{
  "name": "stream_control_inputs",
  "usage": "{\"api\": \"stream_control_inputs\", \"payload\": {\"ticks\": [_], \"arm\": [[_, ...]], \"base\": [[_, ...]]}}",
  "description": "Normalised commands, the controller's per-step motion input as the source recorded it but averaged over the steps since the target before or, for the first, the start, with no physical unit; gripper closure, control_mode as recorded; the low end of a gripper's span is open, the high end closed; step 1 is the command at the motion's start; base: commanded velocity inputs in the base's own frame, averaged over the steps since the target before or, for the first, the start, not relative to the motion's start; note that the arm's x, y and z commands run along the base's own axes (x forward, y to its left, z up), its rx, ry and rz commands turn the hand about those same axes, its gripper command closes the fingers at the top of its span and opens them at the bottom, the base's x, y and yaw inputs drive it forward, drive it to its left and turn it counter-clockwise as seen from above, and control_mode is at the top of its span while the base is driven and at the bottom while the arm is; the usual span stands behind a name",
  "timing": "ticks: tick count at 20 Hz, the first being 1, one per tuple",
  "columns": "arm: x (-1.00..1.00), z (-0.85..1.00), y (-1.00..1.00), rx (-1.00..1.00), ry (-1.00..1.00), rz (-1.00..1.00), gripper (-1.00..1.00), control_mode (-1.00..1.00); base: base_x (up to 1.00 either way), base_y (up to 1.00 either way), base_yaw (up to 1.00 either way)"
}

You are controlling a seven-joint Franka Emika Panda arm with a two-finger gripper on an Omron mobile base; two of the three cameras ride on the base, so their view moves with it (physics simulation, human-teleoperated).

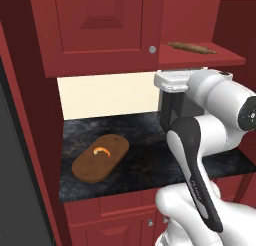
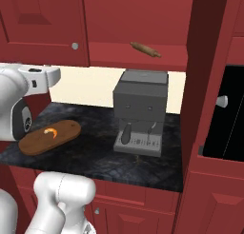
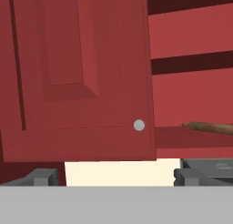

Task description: Open the cabinet, retrieve the rolling pin, and place it next to the meat on the cutting board to prepare for tenderizing.

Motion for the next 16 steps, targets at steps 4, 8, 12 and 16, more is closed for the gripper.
{"api": "stream_control_inputs", "payload": {"ticks": [4, 8, 12, 16], "arm": [[0.02, 0.00, 0.00, 0.00, 0.00, 0.00, -1.00, -1.00], [0.15, 0.00, 0.00, 0.00, 0.00, 0.00, -1.00, -1.00], [0.19, 0.01, 0.00, 0.00, 0.00, 0.00, -1.00, -1.00], [0.31, 0.00, 0.00, 0.00, 0.02, 0.00, -1.00, -1.00]], "base": [[0.00, 0.00, 0.00], [0.00, 0.00, 0.00], [0.00, 0.00, 0.00], [0.00, 0.00, 0.00]]}}
